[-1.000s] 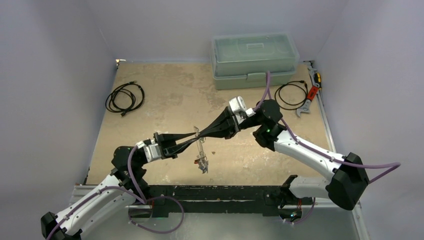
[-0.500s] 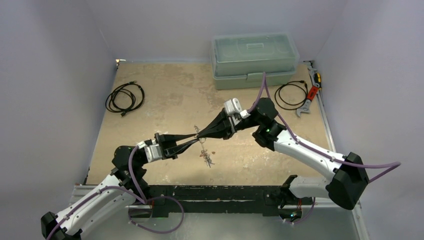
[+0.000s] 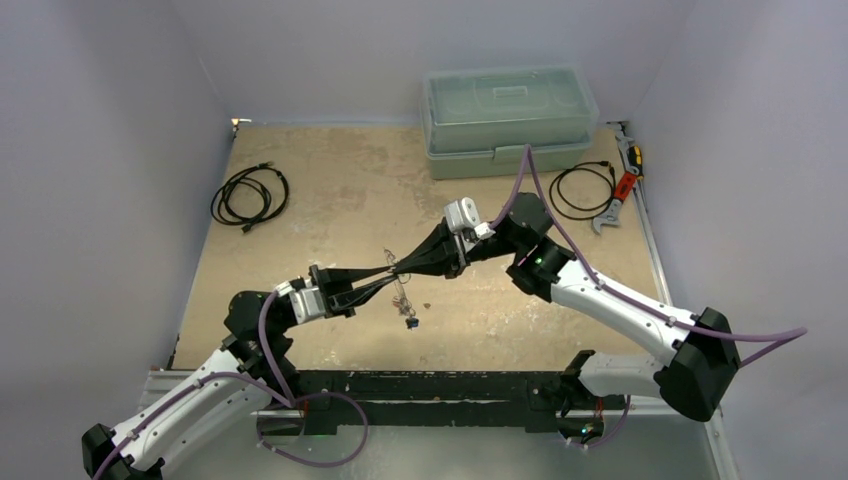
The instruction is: Put the keys on the keyring
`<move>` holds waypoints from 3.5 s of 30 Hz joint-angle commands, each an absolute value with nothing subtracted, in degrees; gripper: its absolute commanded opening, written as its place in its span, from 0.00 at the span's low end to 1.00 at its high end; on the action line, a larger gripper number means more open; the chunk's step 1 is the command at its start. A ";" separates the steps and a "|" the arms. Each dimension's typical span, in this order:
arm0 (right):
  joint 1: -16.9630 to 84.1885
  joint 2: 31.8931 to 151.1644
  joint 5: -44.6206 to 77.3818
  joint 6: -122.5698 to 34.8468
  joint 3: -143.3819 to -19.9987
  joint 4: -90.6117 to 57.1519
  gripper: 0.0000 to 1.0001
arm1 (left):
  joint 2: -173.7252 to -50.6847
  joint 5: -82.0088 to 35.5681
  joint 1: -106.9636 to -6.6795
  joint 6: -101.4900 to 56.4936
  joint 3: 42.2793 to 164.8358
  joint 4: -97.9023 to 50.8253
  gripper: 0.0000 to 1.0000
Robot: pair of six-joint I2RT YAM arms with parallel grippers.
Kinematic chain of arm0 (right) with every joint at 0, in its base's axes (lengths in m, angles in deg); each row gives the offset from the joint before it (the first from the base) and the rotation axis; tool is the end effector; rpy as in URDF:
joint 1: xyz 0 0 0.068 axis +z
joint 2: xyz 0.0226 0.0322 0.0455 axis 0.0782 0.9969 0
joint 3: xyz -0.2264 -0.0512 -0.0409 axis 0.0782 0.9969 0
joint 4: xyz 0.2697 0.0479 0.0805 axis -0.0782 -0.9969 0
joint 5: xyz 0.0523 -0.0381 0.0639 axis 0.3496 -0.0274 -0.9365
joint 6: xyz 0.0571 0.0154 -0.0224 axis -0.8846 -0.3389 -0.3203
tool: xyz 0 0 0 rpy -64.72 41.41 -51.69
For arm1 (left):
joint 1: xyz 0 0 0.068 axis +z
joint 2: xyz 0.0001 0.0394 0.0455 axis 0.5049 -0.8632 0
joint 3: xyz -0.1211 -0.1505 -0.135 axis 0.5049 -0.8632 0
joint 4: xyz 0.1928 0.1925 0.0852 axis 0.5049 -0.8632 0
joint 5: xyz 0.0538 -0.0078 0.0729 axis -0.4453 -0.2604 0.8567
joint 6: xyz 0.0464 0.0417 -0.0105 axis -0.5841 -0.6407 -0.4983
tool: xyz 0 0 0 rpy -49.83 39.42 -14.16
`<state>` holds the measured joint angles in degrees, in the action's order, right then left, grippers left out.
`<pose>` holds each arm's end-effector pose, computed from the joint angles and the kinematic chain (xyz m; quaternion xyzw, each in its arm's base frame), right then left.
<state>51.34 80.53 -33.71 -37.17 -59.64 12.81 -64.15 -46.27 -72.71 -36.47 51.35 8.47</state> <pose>0.1869 0.2595 0.3277 -0.5630 0.3542 0.5494 0.5057 0.1300 -0.1526 0.2937 0.4048 0.3795 -0.4133 0.7220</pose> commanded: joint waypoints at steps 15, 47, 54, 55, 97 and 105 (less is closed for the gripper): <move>52.47 78.07 -36.68 -36.61 -62.48 10.08 0.15 | -63.71 -45.31 -72.88 -40.63 53.30 5.10 0.00; 52.39 59.53 34.96 -68.99 -41.05 -11.63 0.78 | -74.32 -21.56 -72.89 -30.21 60.50 -10.60 0.63; 52.39 57.73 40.61 -84.57 -41.21 -34.79 0.78 | -81.08 -21.54 -72.82 -26.07 65.61 -17.04 0.85; 52.39 58.38 40.97 -85.15 -41.52 -37.20 0.77 | -81.90 -21.55 -72.81 -25.46 66.39 -17.99 0.91; 42.13 69.27 42.52 -87.16 -50.26 -28.37 0.98 | -81.49 -6.67 -74.70 -19.33 59.71 -11.39 0.99; 42.60 64.03 35.96 -102.35 -48.83 -39.85 0.97 | -89.27 -5.33 -76.02 -15.40 71.32 -26.96 0.99</move>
